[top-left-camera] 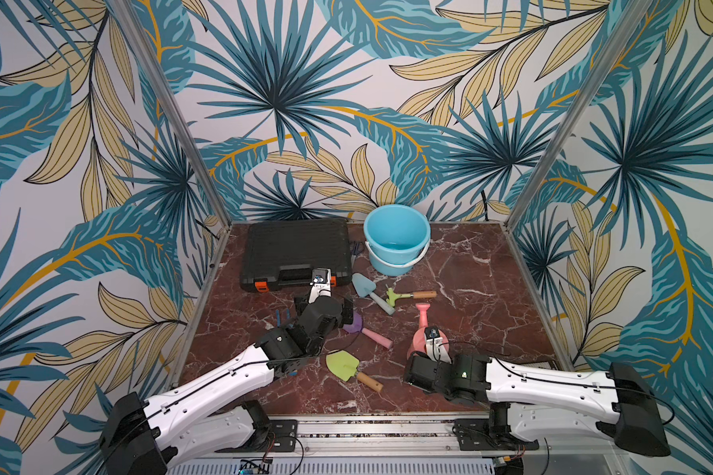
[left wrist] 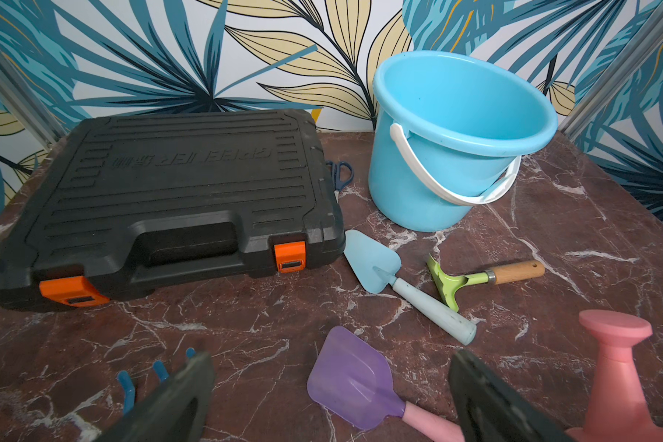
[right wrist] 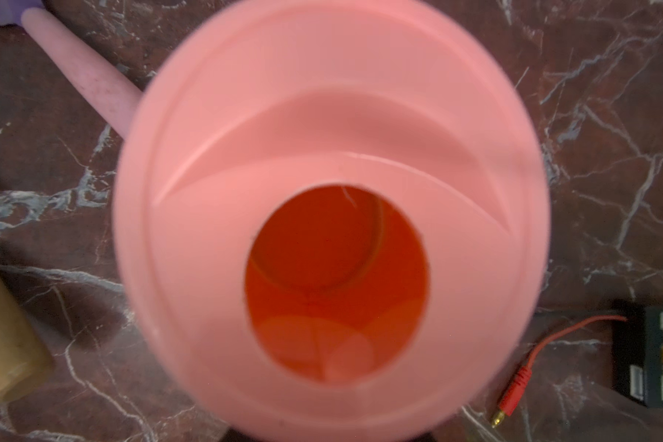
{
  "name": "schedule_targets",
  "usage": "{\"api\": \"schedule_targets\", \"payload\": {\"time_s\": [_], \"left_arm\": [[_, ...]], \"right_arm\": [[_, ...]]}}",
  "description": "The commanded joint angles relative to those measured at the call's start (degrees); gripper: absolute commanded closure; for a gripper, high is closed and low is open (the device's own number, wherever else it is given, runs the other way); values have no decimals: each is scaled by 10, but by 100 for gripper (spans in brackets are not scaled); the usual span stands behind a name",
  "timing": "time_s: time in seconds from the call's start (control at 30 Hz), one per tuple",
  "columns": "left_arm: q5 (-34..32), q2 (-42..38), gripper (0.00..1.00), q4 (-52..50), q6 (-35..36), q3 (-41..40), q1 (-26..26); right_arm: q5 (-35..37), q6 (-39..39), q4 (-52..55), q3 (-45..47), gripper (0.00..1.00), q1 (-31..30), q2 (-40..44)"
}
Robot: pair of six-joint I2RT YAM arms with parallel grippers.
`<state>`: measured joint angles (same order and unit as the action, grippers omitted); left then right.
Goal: Organize the gardening tools
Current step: Pick up the gardening tool from the center of the board, then place the gardening tool at the center of the board.
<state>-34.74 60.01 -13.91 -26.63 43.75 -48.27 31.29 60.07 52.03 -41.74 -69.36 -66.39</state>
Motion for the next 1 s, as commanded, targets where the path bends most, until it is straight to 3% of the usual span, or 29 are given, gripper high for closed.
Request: {"api": "schedule_targets", "payload": {"time_s": [0.0,0.1,0.27,0.33,0.6,0.97], "left_arm": [[-3,-1,0,11,1,-7,3],[3,0,0,12,1,-7,3],[20,-1,0,15,3,-7,2],[24,0,0,15,3,-7,3],[37,-1,0,15,8,-9,3],[63,6,0,23,6,-15,3]], "right_arm": [[52,-14,1,-22,82,1,-6],[80,-22,29,-43,94,1,-1],[167,-70,74,-89,95,23,14],[187,-112,69,-107,97,61,16],[165,-347,-85,-168,100,251,18],[82,-453,-225,-264,100,439,-164]]}}
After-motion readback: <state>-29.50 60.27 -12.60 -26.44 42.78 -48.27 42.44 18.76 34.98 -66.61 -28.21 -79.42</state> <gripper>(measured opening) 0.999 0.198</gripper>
